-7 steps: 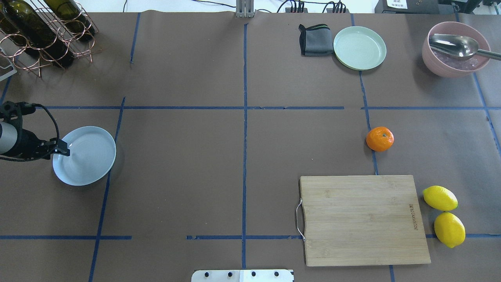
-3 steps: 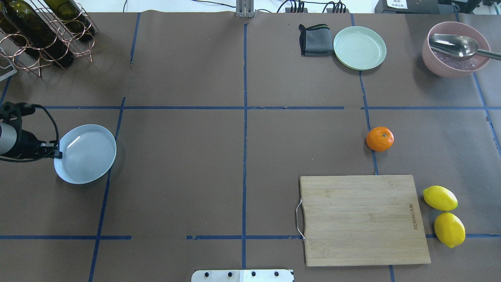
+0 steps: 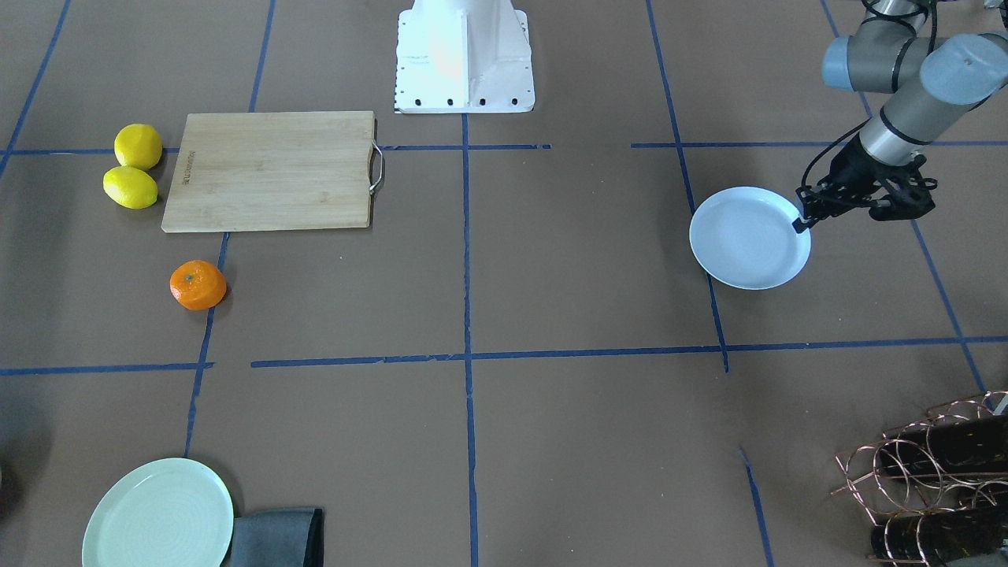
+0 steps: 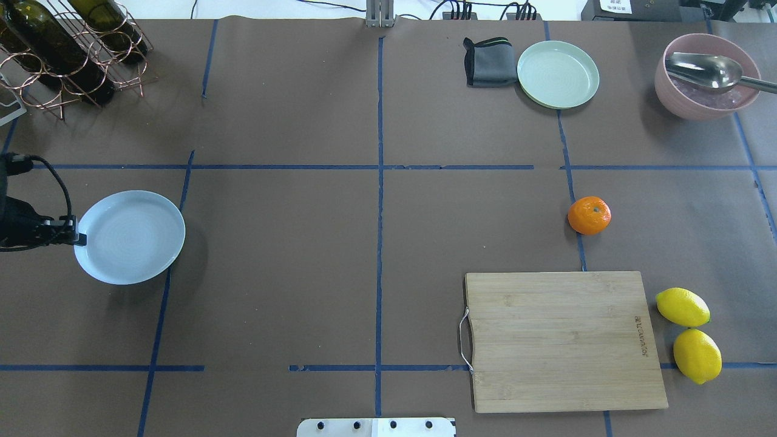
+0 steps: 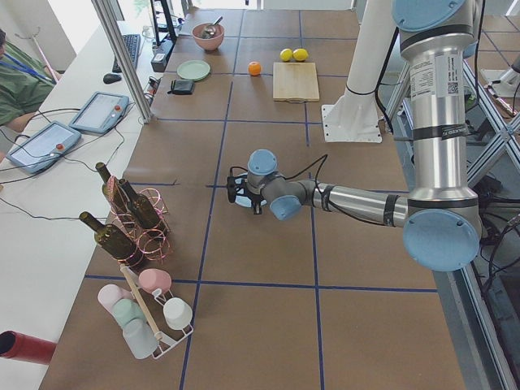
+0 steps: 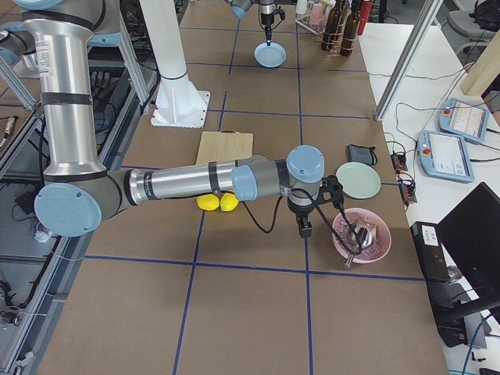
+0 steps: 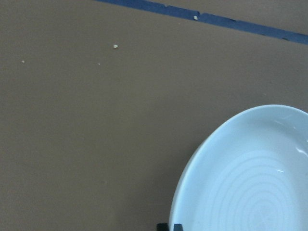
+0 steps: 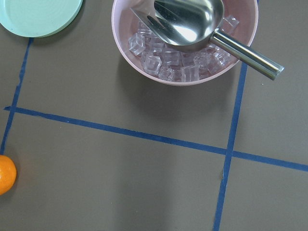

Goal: Pick orange to plate
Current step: 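Slide the plate toward table center with the left gripper while the right arm reaches out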

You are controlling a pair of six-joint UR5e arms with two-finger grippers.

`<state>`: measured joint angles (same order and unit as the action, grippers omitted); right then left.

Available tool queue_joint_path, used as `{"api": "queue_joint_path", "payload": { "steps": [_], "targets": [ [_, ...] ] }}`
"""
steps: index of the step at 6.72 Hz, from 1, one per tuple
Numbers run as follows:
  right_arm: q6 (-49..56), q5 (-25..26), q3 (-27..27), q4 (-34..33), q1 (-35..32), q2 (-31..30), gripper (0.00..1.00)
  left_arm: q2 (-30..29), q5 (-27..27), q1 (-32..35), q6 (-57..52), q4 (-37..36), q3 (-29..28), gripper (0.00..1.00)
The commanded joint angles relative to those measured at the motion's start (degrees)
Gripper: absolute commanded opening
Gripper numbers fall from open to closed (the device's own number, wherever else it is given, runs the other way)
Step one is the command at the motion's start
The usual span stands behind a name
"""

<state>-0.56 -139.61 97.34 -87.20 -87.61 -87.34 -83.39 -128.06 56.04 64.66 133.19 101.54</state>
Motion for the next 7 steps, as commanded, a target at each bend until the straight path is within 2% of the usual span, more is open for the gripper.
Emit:
{"api": "queue_joint_path", "payload": {
  "steps": [1, 3, 4, 5, 6, 7],
  "targets": [
    [-1.70, 0.04, 1.69, 0.02, 0.07, 0.07, 1.00, -5.00, -5.70, 6.00, 2.03, -1.17, 0.06, 0.00],
    [-7.59, 0.04, 4.33, 0.02, 1.64, 0.16, 1.00, -15.26, -5.10, 5.22, 15.78, -1.27, -3.96, 0.00],
    [-14.14, 0.56, 7.39, 0.02, 4.78, 0.77, 1.00, -18.53, -3.18, 1.83, 21.59, -1.53, -3.98, 0.00],
    [-20.99, 0.74, 9.51, 0.10, 7.86, 1.90, 1.00, -21.78, 2.32, -4.04, 26.69, -3.01, -4.16, 0.00],
    [-26.10, 0.83, 10.75, 0.11, 9.89, 2.61, 1.00, -26.43, 7.77, -8.97, 27.53, -10.51, -4.07, 0.00],
    [-28.76, 0.92, 11.81, 0.11, 11.48, 2.88, 1.00, -30.48, 10.70, -11.46, 27.71, -17.28, -4.07, 0.00]
  ]
}}
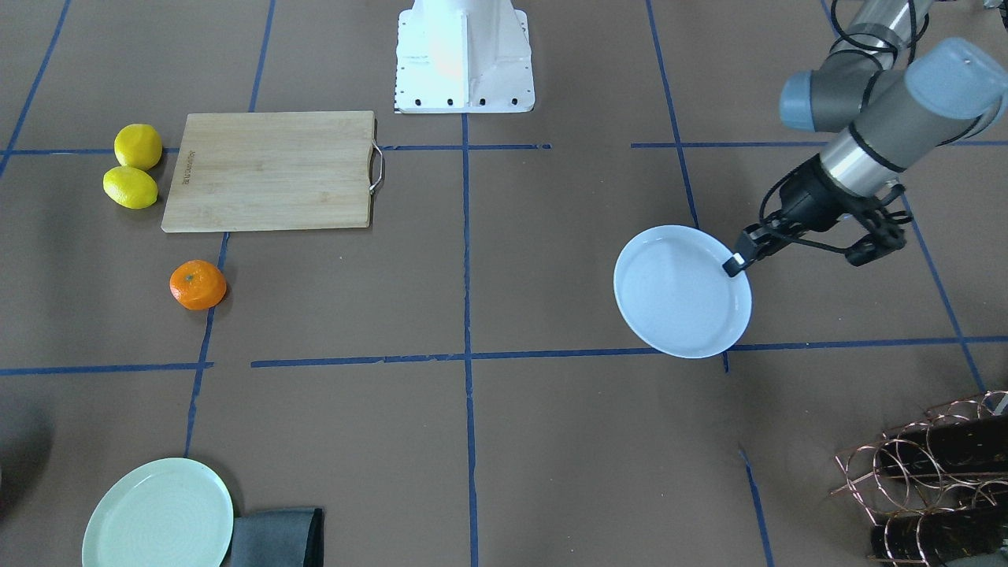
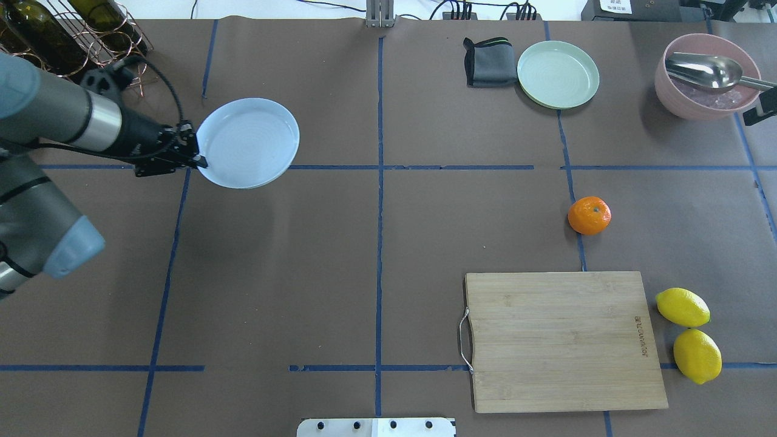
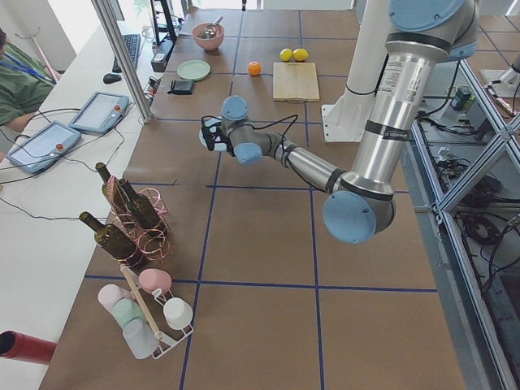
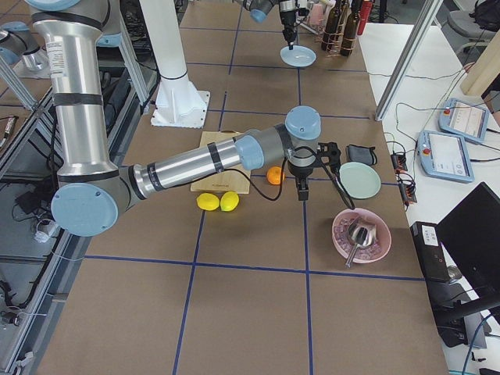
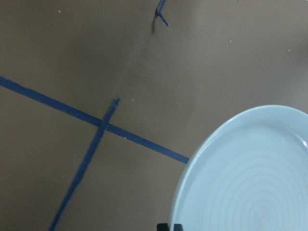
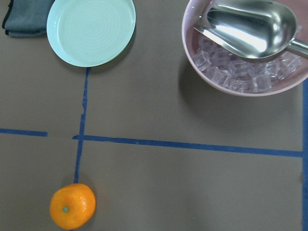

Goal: Pick orange to plate
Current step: 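Slide the plate toward table center with the left gripper while the right arm reaches out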

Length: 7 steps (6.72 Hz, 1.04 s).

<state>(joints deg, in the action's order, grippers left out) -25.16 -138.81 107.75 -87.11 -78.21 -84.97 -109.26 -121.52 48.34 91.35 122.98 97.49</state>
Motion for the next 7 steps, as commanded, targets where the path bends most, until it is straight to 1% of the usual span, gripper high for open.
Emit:
{"api": "queue_joint_path", "payload": {
  "steps": [1, 2, 3, 4, 5, 6, 7],
  "targets": [
    [-7.94, 0.47, 1.84, 0.10, 4.01, 1.21, 1.00, -5.69, 6.36, -6.39, 4.15, -7.75, -0.11, 0.00],
    [-10.67, 1.52, 2.28, 0.10, 5.77, 1.82, 1.00, -6.92, 9.52, -10.41, 8.19, -7.76, -0.19, 0.00],
    [-13.48, 3.62, 2.63, 0.10, 8.05, 3.05, 1.00, -8.41, 11.64, -13.93, 11.36, -7.84, -0.72, 0.00],
    [-16.47, 4.86, 2.90, 0.62, 10.51, 3.41, 1.00, -10.69, 14.01, -16.93, 15.48, -7.50, -2.98, 0.00],
    [-21.11, 7.56, 2.90, 4.36, 13.41, 3.50, 1.00, -13.67, 14.99, -18.00, 17.44, -7.49, -5.18, 0.00],
    [-23.94, 9.51, 2.64, 6.66, 15.61, 3.50, 1.00, -14.31, 15.00, -19.14, 18.50, -7.40, -5.90, 0.00],
    [-24.67, 10.66, 2.64, 6.77, 17.46, 3.50, 1.00, -14.40, 15.09, -19.24, 18.51, -7.40, -6.43, 0.00]
  ]
}}
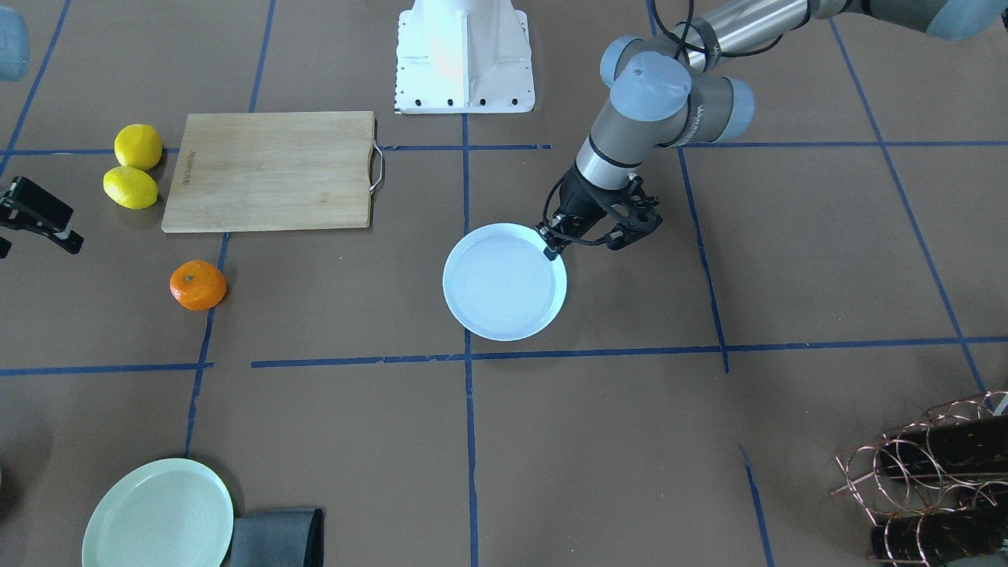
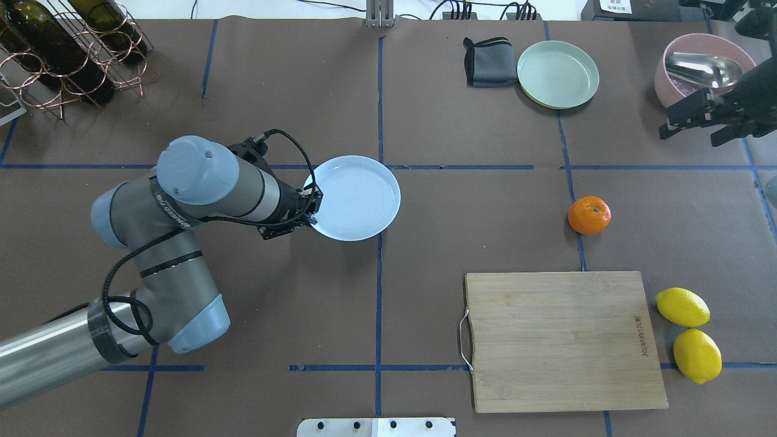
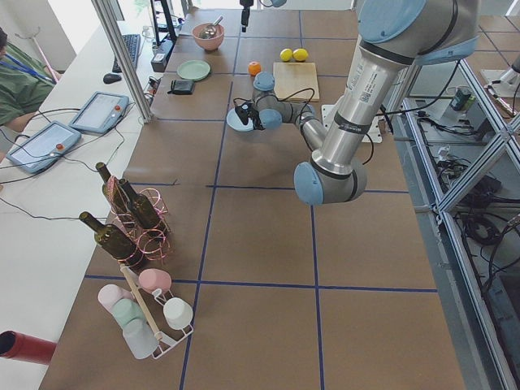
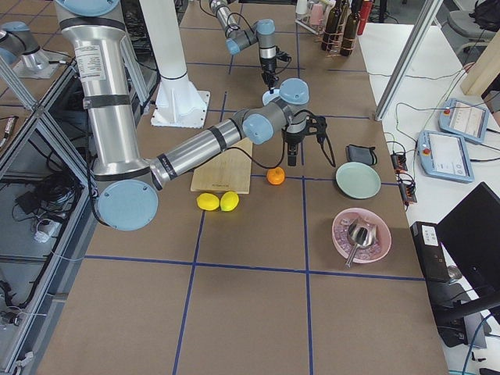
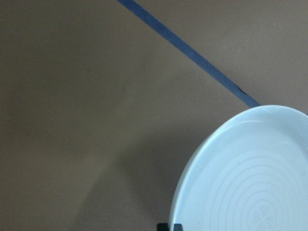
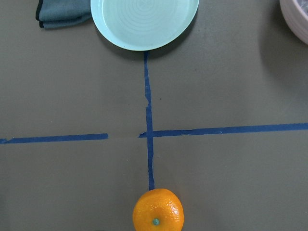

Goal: Pick orange to plate
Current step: 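Slide the plate toward table center with the left gripper while the right arm reaches out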

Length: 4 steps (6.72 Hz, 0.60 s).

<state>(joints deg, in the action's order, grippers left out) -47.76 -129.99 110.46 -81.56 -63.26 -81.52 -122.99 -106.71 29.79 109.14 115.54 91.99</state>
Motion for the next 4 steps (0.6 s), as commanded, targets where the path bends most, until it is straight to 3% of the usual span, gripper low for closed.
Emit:
{"api": "queue_joint_path", "payload": {
  "steps": [1, 2, 3, 4],
  "targets": [
    [-2.17, 2.45, -0.07, 1.23, 3.65, 0.04, 1.00, -0.67, 0.28, -1.92, 0.81, 0.04, -1.63, 0.00],
    [-2.17, 2.81, -0.16, 1.23, 4.45, 0.04, 1.00, -0.67, 0.19, -2.28, 0.90, 0.13, -1.64, 0.10],
    [-2.25, 3.85, -0.25, 1.14, 5.85, 0.04, 1.00, -0.58, 0.89, -2.63, 0.46, 0.13, -1.55, 0.92],
    [-2.25, 6.04, -0.77, 1.23, 7.95, 0.04, 1.00, 0.11, 3.94, -2.55, -1.37, -0.05, 0.19, 1.00]
  ]
}}
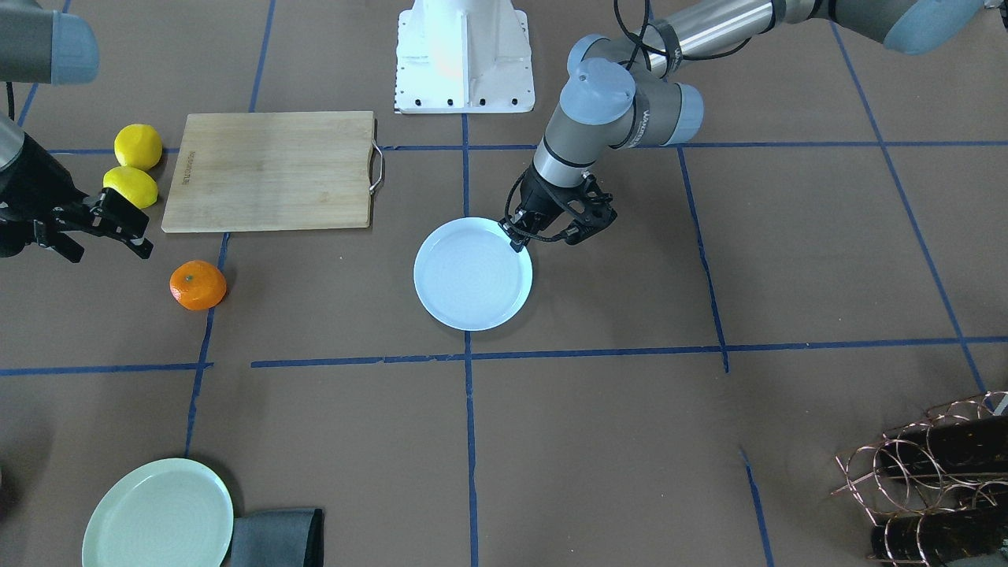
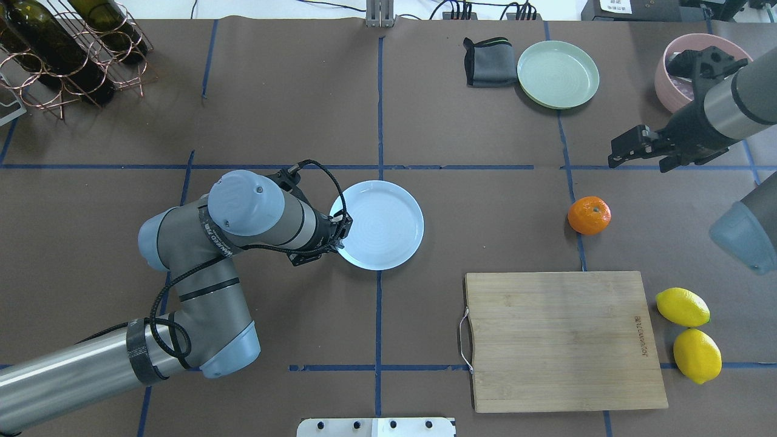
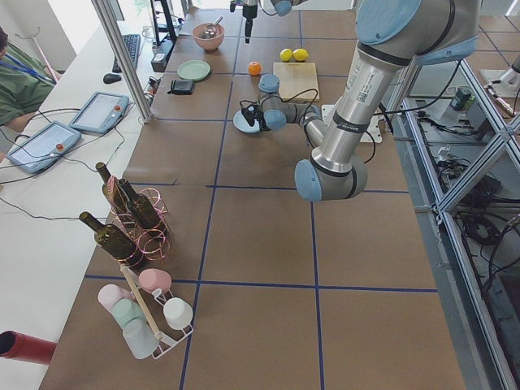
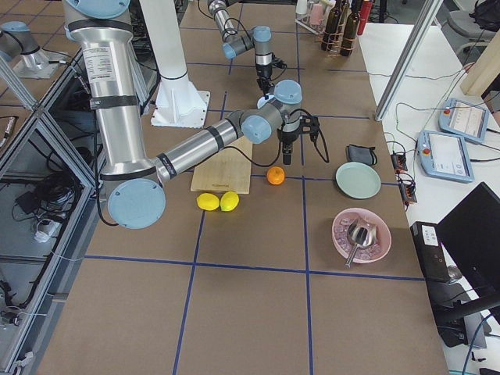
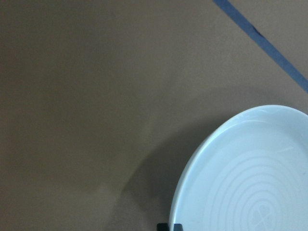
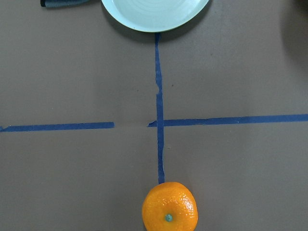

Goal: Pick orange to plate
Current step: 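Release the plate, draw back the left gripper while the right descends to the orange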

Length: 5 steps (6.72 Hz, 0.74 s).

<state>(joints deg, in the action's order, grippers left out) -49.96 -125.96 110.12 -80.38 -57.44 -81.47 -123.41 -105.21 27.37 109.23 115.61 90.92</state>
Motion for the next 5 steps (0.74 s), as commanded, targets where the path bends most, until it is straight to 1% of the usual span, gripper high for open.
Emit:
{"api": "queue_joint_path", "payload": {
  "steps": [1, 2, 3, 4, 5],
  "targets": [
    [-0.05, 3.95, -1.39, 0.05, 3.81, 0.09, 1.00, 1.93, 2.73, 0.66, -7.48, -0.65, 4.59, 1.00],
    [0.03, 5.28, -2.35, 0.05, 5.13, 0.26, 1.00, 3.25, 2.47, 2.41, -9.89, -2.57, 6.80, 1.00],
    [0.03, 6.42, -4.28, 0.05, 5.93, 1.83, 1.00, 3.27, 2.73, 3.91, -9.91, -3.98, 7.43, 1.00],
    [0.03, 7.48, -6.91, 0.05, 7.24, 4.20, 1.00, 4.48, 2.56, 6.10, -11.22, -3.56, 8.04, 1.00],
    [0.29, 7.49, -8.59, 0.05, 7.34, 4.65, 1.00, 5.02, 2.73, 7.51, -11.49, -3.55, 10.22, 1.00]
  ]
}}
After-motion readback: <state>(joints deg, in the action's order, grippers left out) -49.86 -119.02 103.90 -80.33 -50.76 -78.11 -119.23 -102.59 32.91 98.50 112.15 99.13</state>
